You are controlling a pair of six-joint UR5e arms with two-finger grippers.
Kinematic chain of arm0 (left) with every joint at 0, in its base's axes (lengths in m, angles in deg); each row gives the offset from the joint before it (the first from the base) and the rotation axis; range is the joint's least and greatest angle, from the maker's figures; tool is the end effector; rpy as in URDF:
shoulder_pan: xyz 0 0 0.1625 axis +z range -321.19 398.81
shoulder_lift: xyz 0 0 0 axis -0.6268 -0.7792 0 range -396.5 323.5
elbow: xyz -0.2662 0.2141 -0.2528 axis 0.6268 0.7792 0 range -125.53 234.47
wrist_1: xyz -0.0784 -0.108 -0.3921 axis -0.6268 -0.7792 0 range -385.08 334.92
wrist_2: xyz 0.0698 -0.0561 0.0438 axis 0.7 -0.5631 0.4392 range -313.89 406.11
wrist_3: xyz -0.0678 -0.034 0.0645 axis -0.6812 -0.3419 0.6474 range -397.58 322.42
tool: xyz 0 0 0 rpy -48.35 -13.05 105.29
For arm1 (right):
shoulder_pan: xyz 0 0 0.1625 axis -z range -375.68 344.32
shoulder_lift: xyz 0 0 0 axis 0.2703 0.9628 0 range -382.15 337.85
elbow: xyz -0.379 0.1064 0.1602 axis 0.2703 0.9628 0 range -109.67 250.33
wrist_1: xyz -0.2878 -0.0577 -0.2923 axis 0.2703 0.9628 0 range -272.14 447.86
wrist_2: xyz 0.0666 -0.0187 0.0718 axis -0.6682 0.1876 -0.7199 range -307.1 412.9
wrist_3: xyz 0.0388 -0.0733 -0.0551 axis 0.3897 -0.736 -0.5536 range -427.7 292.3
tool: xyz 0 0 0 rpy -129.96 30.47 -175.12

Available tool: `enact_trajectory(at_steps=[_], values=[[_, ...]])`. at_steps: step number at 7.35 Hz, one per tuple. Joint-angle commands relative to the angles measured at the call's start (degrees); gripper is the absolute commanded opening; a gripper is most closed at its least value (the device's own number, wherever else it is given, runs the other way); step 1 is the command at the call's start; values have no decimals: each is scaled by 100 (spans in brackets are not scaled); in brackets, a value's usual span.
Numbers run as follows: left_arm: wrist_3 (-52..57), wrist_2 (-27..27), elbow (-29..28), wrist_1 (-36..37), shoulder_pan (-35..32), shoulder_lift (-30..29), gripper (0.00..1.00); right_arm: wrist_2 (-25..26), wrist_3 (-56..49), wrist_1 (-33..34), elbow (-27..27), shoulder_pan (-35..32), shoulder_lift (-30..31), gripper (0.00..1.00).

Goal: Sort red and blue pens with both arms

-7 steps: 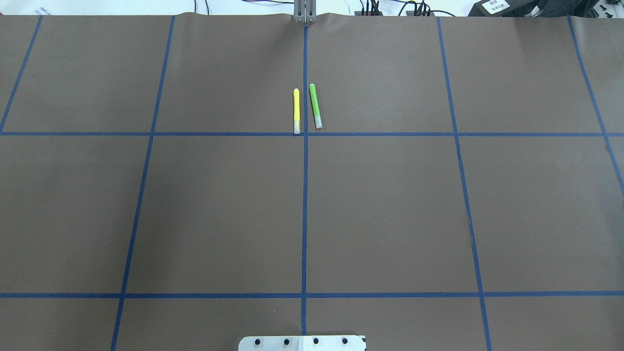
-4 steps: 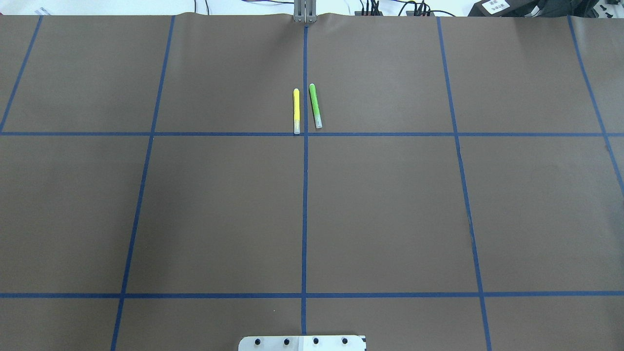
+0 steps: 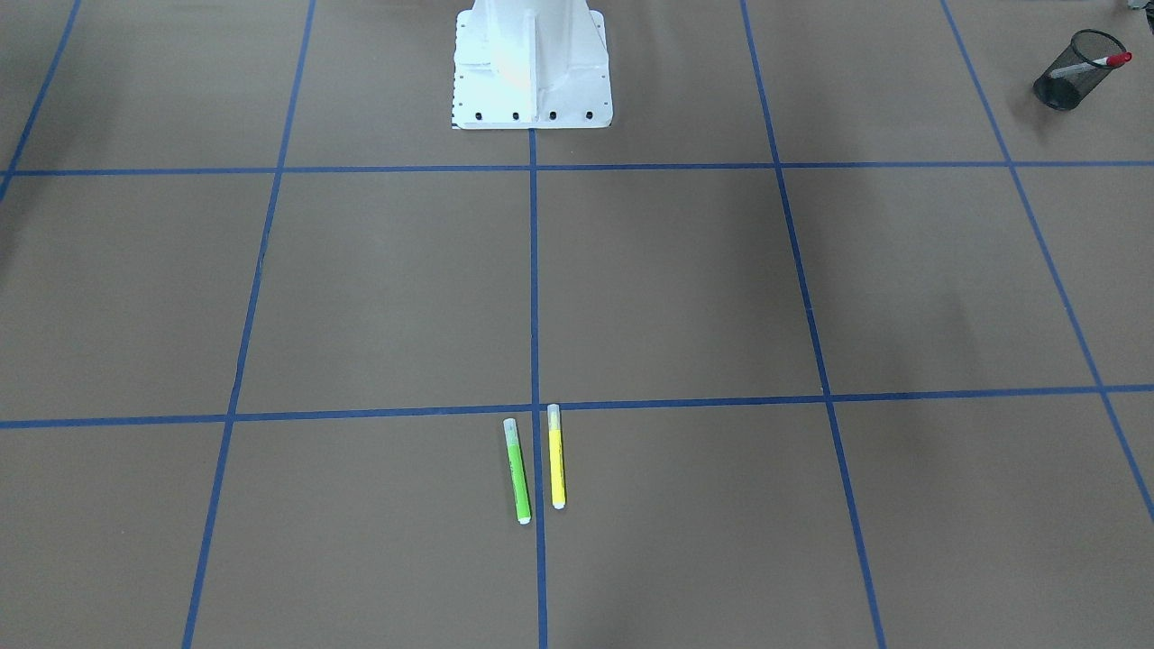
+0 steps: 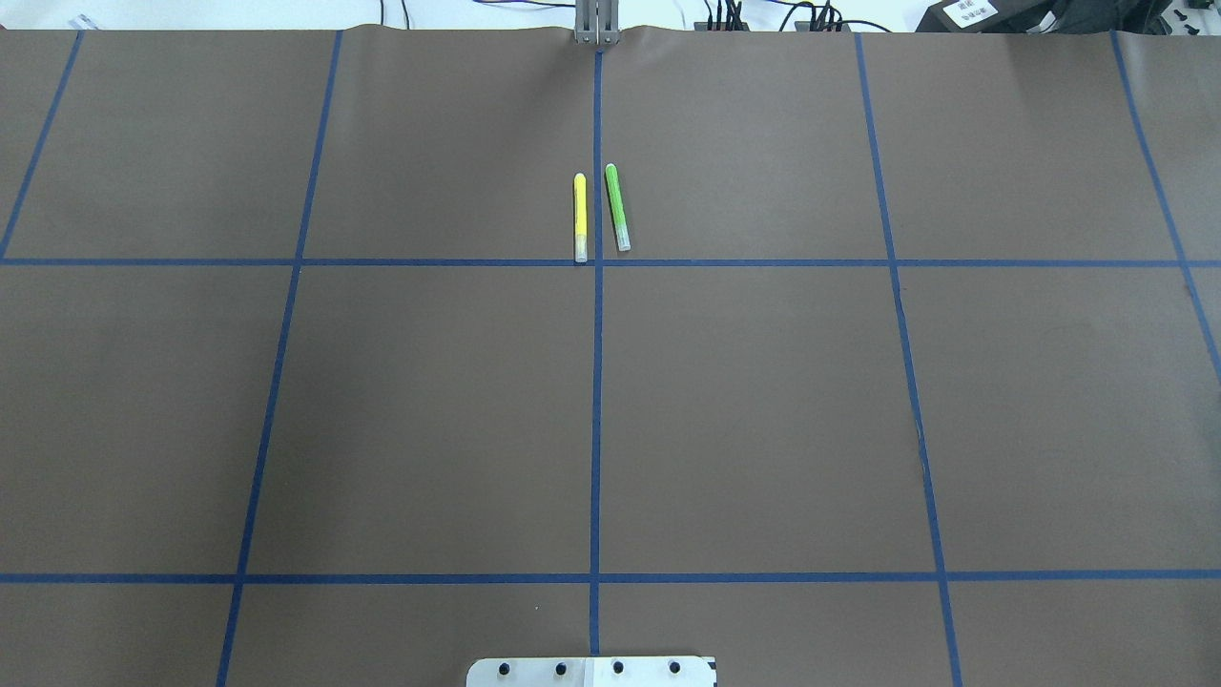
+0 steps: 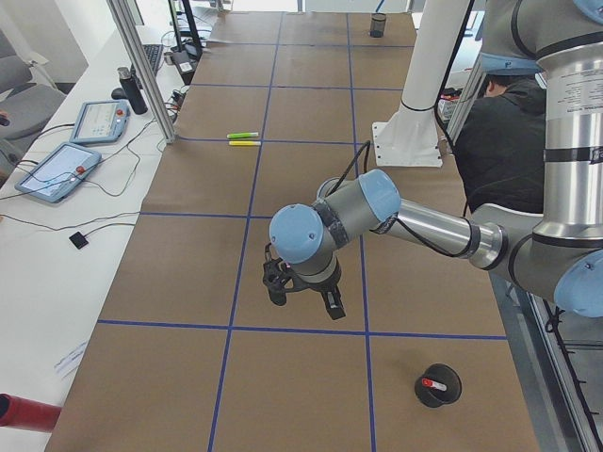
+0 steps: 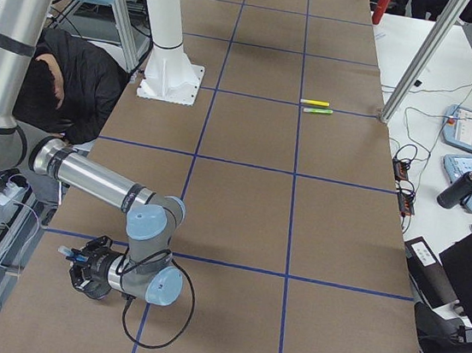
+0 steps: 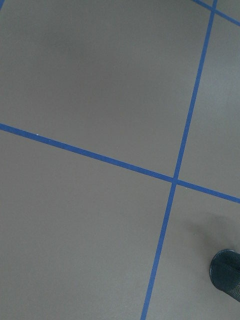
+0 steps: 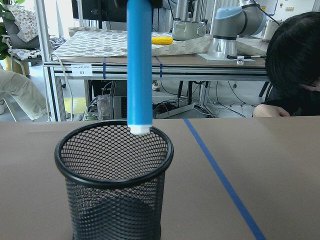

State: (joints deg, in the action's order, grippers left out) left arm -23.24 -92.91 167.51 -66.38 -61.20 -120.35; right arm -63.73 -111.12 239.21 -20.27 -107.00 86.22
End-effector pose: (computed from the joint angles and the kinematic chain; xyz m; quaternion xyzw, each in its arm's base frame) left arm -0.1233 -0.3641 0.5791 -0.1596 0.4426 -0.0806 0.8787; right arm 0.0927 -0.1690 0.8003 -0.5055 -0.4001 -0.1327 0.7529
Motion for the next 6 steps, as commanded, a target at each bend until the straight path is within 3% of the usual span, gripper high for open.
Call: enact_trajectory(at_steps=[1,2,3,4,6], values=[[-10,-124,104,26,8,0,100,-36,9,35,77,0,1,0],[-10,-134,104,26,8,0,100,-114,27,35,234,0,-51,0],[-27,-134,165,26,8,-8,100,-210,18,27,349,0,-61,87],[-28,-134,166,26,8,-8,100,-185,9,18,368,0,-61,100],[-28,-134,174,17,8,-17,100,-159,27,0,394,0,-69,100]])
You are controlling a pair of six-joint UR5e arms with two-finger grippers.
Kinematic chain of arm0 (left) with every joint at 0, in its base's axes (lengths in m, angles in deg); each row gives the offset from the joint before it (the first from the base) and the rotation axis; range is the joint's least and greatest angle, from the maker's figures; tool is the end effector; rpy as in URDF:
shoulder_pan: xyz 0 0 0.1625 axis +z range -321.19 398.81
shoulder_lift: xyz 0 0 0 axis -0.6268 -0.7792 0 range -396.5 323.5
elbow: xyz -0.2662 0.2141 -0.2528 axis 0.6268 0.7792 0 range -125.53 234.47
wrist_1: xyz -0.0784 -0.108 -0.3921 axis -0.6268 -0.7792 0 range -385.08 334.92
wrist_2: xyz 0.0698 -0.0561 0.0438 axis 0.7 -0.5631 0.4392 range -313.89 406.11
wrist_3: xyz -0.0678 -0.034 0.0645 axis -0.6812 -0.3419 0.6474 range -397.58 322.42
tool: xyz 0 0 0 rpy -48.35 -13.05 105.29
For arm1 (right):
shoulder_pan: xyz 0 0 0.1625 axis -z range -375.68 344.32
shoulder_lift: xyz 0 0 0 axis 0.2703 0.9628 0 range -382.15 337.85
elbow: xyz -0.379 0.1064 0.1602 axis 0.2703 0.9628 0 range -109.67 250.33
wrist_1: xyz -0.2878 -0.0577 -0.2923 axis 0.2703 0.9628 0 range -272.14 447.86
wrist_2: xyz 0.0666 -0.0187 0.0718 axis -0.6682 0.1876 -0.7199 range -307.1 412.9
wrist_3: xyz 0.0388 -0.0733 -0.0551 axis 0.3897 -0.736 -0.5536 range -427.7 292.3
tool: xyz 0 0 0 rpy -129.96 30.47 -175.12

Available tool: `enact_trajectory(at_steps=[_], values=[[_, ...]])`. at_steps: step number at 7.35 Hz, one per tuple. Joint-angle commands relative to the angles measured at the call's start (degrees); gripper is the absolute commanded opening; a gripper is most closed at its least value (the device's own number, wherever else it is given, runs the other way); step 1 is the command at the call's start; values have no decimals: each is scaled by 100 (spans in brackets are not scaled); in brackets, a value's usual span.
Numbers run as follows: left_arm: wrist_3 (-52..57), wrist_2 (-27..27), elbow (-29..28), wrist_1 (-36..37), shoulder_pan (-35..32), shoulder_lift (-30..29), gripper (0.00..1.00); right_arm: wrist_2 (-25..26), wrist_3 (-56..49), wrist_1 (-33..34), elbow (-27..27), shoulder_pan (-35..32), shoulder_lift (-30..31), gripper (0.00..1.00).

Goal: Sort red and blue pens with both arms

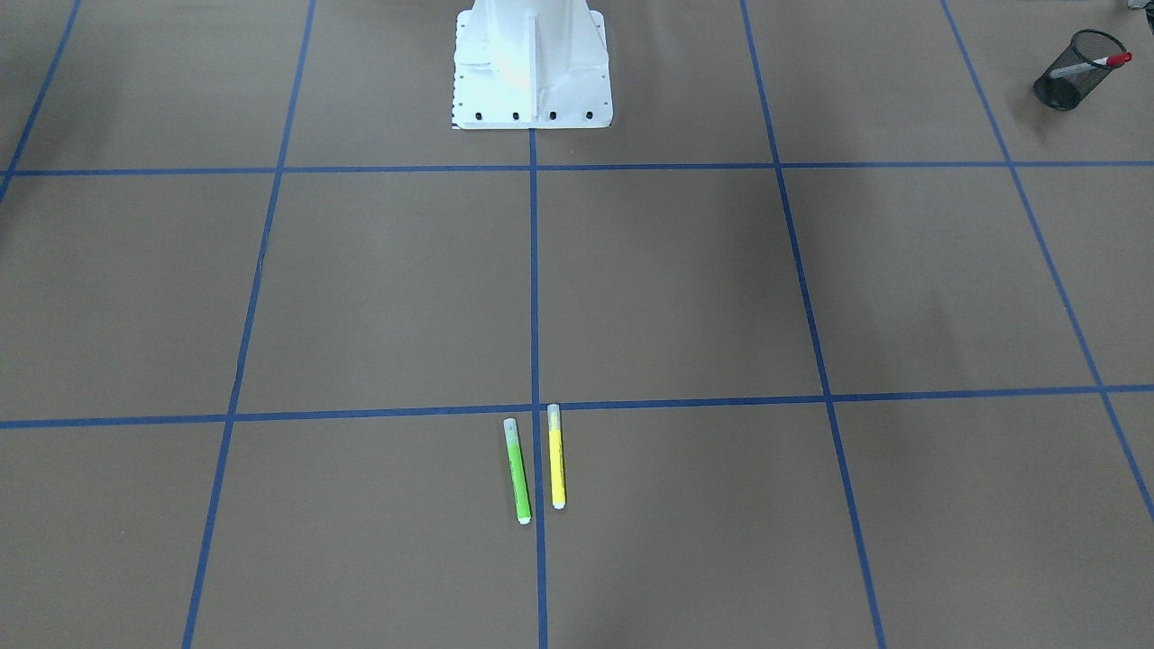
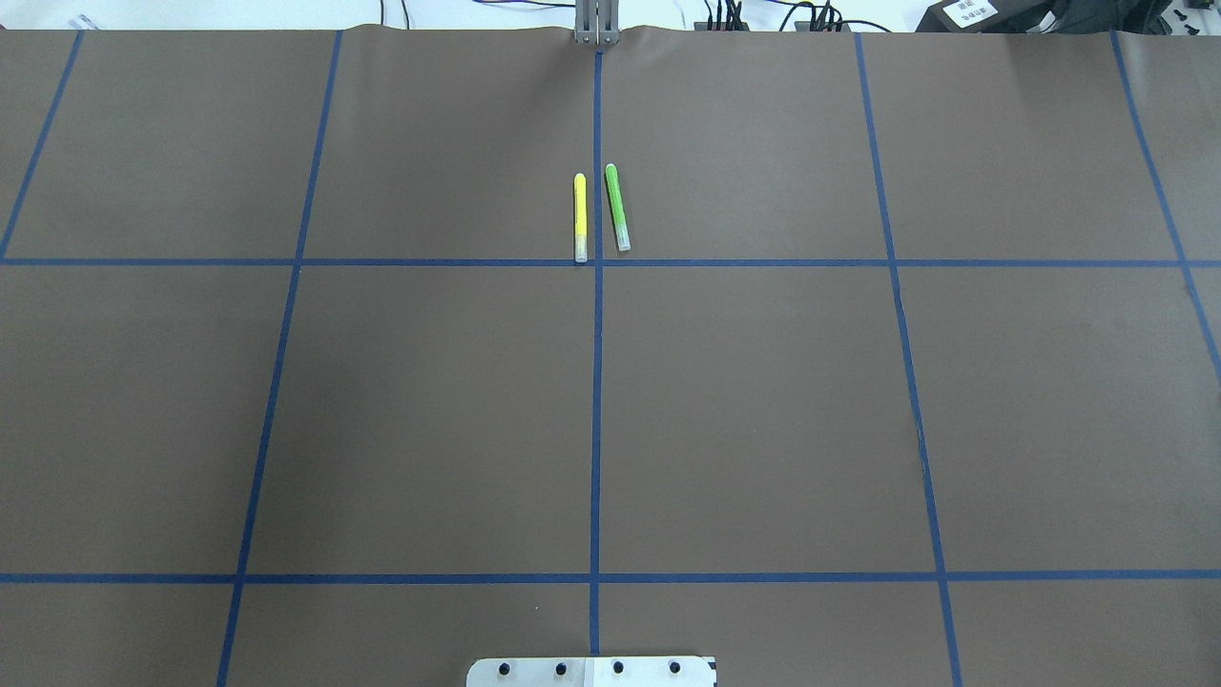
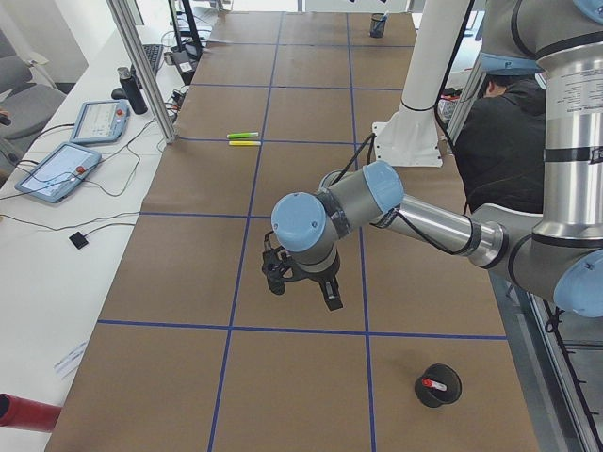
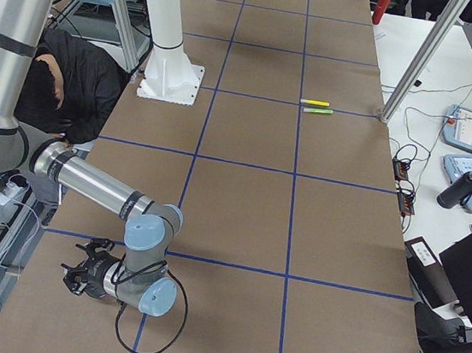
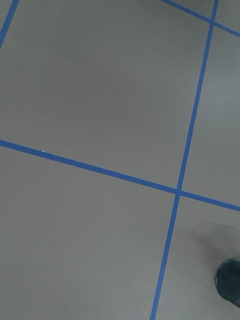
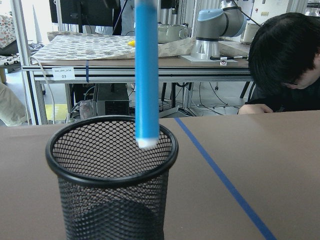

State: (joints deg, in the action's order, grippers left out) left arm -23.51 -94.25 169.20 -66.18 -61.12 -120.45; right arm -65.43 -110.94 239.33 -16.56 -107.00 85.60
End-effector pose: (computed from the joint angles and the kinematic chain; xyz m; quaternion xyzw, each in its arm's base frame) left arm -0.1214 -0.3654 0.5645 -0.1454 0.4508 -0.0794 0.8771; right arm 0.0899 -0.1614 0.8174 -0.5207 -0.4125 -0.1108 0.7393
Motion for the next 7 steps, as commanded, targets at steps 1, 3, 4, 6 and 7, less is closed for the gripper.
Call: enact_trajectory(at_steps=[1,3,4,6,7], values=[[-1,-1,6,-4,9,-16,100,3,9,-20,14,0,-25,100],[-36,-1,-3,-4,9,-86,100,-233,279,-143,5,0,-340,100],[-393,17,-3,-56,26,-130,100,-365,586,-143,-4,0,-673,100],[-545,70,-38,-179,26,-165,100,-533,1027,-143,-47,9,-1489,100],[-563,78,-64,-197,26,-165,100,-733,1386,-248,-21,9,-1859,100]])
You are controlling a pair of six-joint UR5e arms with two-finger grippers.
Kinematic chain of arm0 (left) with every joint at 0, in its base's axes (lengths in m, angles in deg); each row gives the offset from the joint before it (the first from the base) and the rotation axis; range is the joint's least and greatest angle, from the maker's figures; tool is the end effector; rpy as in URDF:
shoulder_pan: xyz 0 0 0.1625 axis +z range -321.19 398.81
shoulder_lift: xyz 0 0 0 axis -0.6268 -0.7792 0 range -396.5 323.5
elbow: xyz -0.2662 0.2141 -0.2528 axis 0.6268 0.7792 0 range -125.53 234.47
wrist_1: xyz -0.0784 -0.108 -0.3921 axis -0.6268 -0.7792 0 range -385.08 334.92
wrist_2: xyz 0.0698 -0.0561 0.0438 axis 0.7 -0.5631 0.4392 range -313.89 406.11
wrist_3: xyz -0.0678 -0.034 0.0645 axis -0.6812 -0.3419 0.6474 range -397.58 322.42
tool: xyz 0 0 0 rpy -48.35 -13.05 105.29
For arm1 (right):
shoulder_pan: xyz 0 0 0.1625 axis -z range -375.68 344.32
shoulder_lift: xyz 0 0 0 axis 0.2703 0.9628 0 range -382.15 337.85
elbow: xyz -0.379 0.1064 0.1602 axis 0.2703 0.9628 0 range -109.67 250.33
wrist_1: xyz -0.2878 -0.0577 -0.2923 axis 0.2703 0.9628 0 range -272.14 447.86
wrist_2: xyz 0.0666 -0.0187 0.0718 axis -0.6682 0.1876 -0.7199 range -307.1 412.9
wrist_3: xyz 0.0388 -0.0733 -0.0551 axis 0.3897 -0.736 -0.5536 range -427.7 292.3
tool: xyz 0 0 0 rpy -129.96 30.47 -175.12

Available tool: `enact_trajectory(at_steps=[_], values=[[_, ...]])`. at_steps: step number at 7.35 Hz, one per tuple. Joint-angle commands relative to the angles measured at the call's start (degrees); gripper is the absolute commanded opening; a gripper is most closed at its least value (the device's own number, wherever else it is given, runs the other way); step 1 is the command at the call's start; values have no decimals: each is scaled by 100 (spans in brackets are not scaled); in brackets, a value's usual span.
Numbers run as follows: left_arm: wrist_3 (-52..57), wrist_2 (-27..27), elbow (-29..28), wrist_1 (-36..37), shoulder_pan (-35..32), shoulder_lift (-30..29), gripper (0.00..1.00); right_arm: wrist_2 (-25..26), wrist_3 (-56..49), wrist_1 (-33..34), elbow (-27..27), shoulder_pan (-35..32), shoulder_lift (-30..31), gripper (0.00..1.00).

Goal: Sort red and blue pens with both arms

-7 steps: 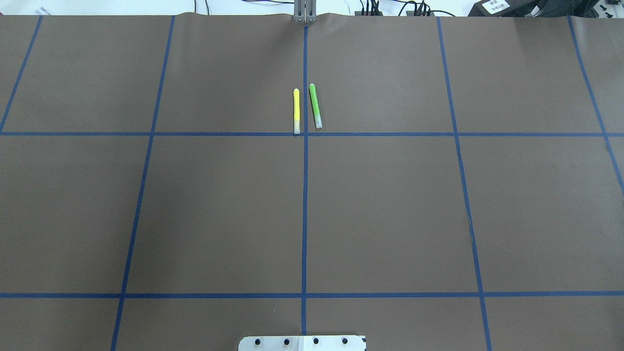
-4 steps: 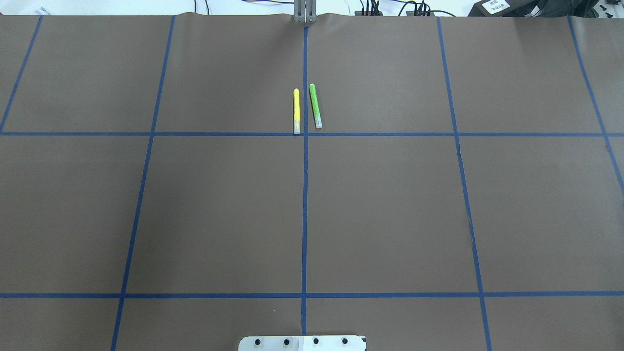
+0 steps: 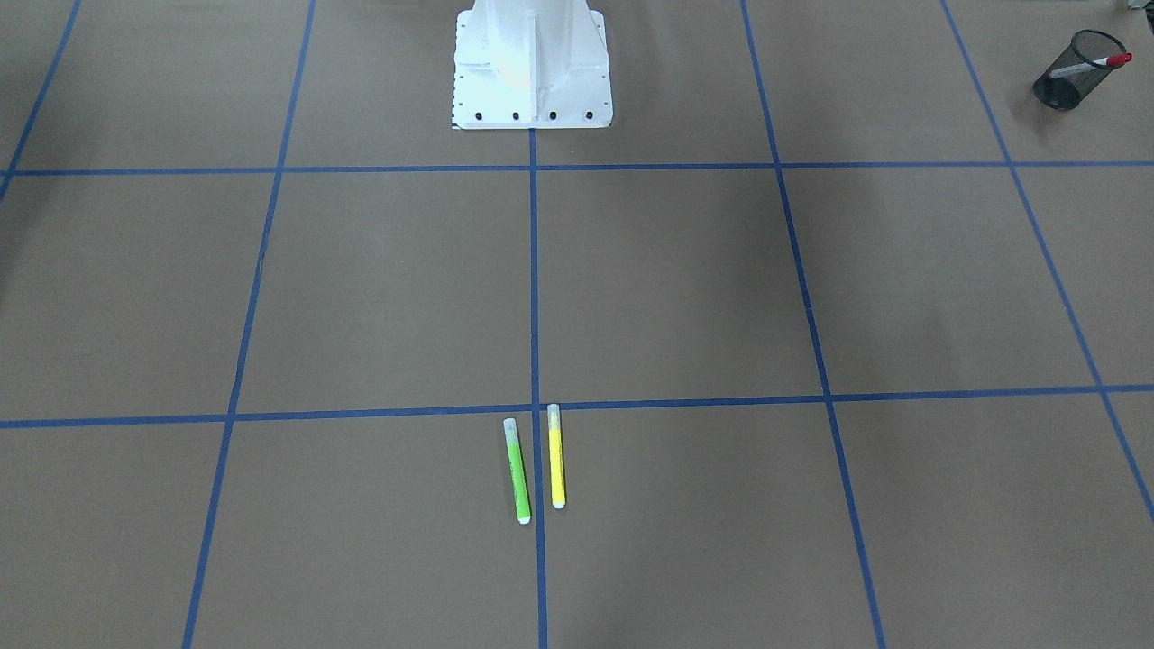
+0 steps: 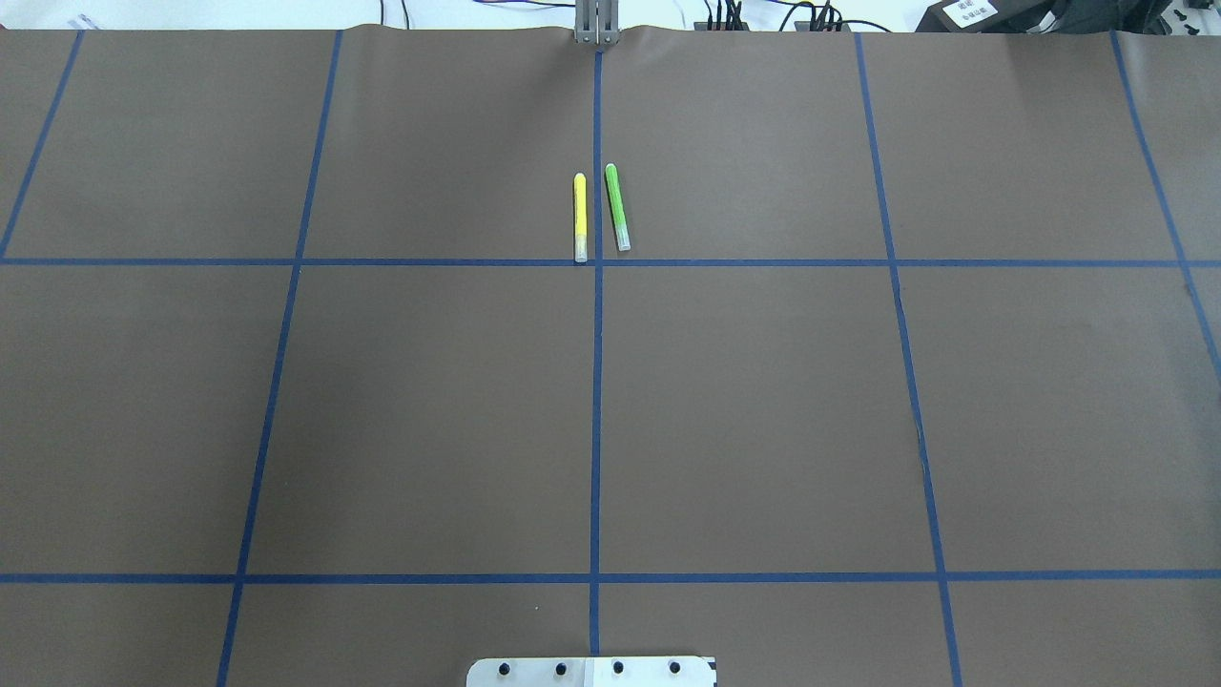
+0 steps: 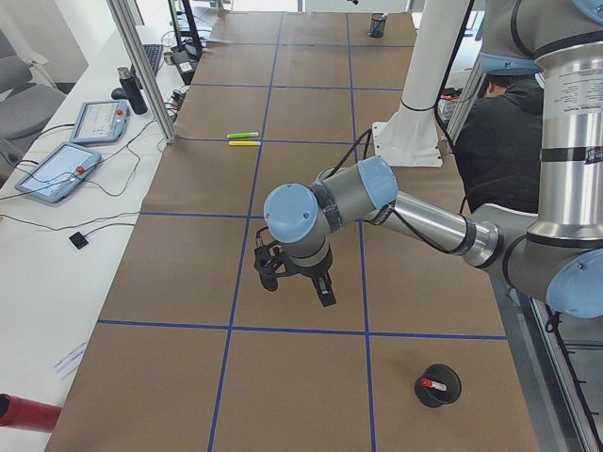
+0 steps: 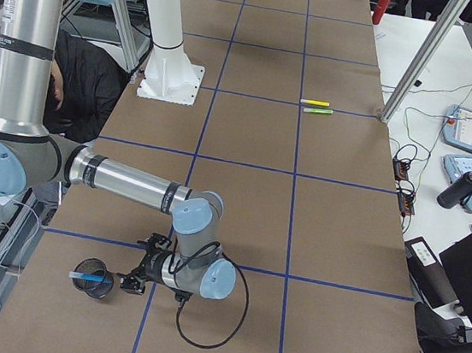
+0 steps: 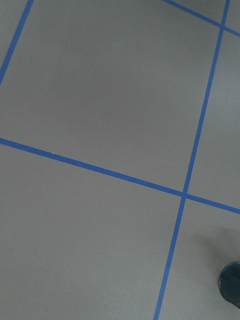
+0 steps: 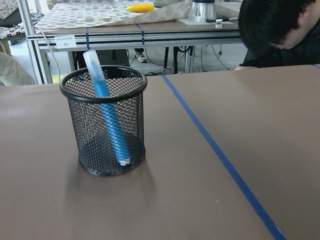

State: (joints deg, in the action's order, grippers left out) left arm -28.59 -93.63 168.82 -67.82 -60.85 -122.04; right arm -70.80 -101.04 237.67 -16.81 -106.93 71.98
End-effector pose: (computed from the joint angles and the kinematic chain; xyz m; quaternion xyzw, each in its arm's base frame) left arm -0.1227 -0.3794 0.5557 -0.1456 0.4380 -0.1047 0.8809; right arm 0.0851 -0.3201 0.7584 -0.4310 -0.3877 -0.0676 0.8120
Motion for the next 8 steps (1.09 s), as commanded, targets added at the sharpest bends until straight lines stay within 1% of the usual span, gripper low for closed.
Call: enact_trajectory(at_steps=[1,2,3,4,5,6,8], values=[[-72,338,-18,-407,8,19,100,-233,999,-501,-31,2,-779,100],[-194,446,-314,-1246,8,72,100,-443,1484,-1201,-23,2,-930,100],[-448,455,-621,-2151,26,64,100,-706,1915,-2018,-31,2,-940,100],[-746,456,-920,-3030,52,63,100,-830,2511,-2879,-31,2,-940,100],[-871,456,-1036,-3666,52,63,100,-832,3117,-3766,-31,2,-931,100],[-889,456,-1055,-4029,52,63,100,-849,3384,-4523,12,2,-931,100],[-1301,464,-1177,-4601,61,72,100,-858,3719,-5423,39,11,-931,100]])
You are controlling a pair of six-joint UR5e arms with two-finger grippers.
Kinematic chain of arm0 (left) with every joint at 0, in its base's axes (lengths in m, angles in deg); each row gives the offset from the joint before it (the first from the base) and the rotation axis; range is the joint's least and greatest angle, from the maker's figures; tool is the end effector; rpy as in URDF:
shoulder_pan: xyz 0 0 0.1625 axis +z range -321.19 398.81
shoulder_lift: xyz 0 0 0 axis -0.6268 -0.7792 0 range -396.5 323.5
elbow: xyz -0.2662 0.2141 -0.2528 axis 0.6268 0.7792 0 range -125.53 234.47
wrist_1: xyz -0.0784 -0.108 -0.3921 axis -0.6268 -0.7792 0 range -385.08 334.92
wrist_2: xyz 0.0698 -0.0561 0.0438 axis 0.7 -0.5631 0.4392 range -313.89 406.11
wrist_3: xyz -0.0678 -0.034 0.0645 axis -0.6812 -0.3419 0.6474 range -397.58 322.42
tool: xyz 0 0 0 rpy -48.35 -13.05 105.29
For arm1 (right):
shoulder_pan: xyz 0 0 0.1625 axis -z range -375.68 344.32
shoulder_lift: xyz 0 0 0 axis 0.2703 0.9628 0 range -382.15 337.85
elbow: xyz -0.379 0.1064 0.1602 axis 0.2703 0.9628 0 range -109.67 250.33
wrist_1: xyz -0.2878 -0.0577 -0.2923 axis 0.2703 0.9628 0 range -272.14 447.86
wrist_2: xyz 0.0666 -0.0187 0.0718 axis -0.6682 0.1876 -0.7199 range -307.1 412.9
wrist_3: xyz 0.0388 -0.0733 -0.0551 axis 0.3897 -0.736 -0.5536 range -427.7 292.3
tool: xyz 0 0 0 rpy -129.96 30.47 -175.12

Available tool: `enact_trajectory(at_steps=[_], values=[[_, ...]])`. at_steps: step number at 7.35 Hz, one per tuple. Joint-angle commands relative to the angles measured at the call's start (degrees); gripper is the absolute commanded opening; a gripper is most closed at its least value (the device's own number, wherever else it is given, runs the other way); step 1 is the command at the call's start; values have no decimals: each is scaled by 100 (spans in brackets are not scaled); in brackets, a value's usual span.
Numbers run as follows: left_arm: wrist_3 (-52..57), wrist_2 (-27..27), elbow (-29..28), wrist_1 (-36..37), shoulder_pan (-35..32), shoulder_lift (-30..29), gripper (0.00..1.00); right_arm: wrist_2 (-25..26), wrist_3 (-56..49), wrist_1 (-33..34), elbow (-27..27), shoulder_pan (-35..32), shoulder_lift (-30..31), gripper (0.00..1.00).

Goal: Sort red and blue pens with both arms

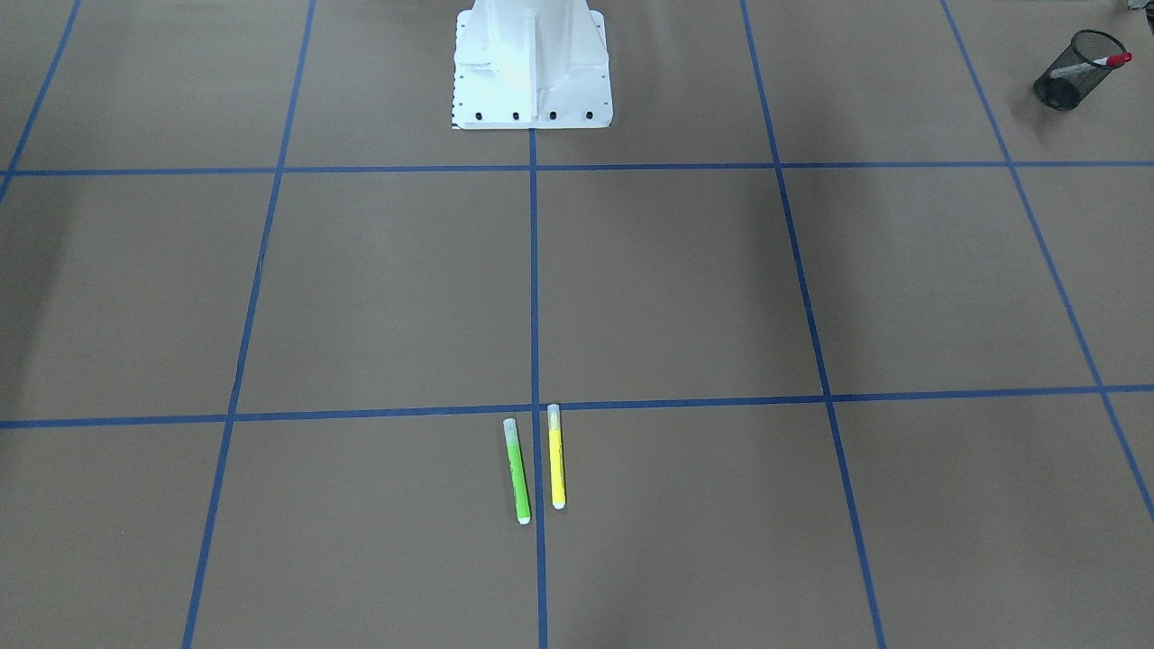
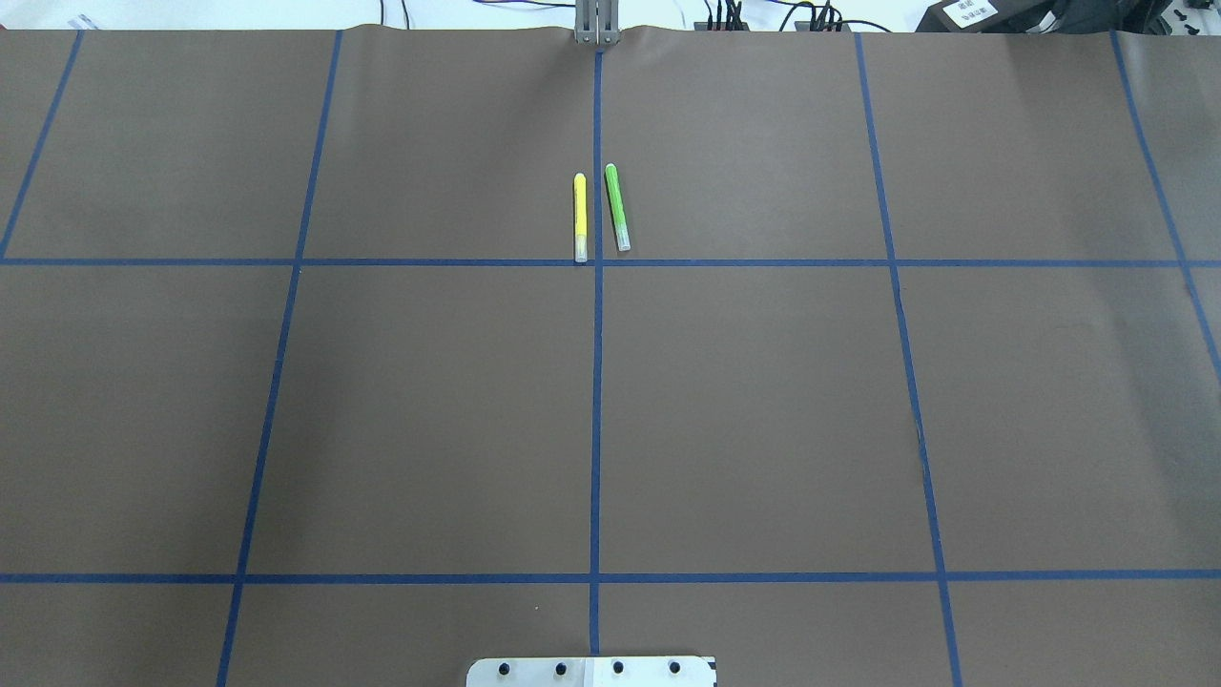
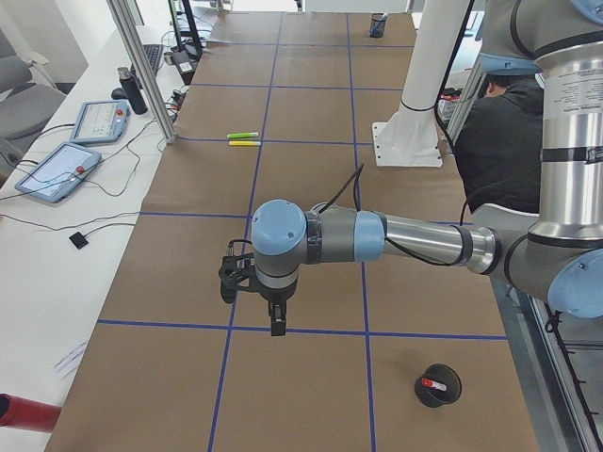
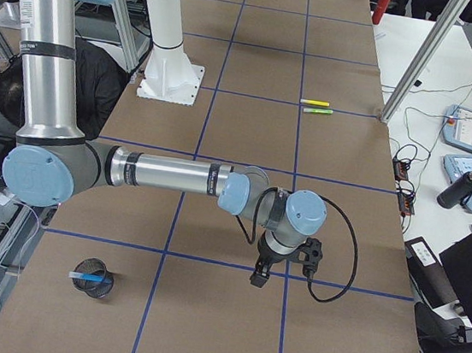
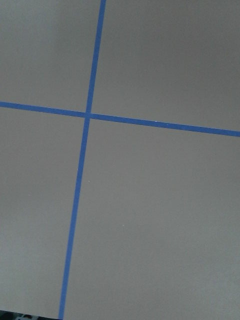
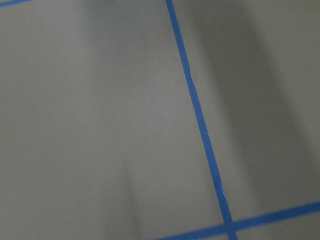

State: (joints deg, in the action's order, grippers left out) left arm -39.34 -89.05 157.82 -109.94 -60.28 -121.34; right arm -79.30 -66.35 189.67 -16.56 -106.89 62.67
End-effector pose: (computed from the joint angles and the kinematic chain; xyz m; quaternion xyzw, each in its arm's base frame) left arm -0.1335 -0.4376 0.5946 0.0490 0.3815 -0.0772 0.9198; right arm 0.0774 -0.5146 0.6611 -0.0796 -0.3586 0.0512 0.9287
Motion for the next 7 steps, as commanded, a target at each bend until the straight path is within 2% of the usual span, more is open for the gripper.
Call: enact_trajectory(at_steps=[1,3,5,7], values=[[-228,33,-157,-582,39,3,100,-43,556,-862,23,6,-9,100],[-628,60,-263,-848,214,38,100,-307,1023,-1293,-20,41,0,100],[-1358,155,-272,-1294,714,125,100,-307,1365,-1303,-91,330,-105,100],[-1608,385,-367,-1428,1093,143,100,-307,1447,-1400,-73,384,-132,100]])
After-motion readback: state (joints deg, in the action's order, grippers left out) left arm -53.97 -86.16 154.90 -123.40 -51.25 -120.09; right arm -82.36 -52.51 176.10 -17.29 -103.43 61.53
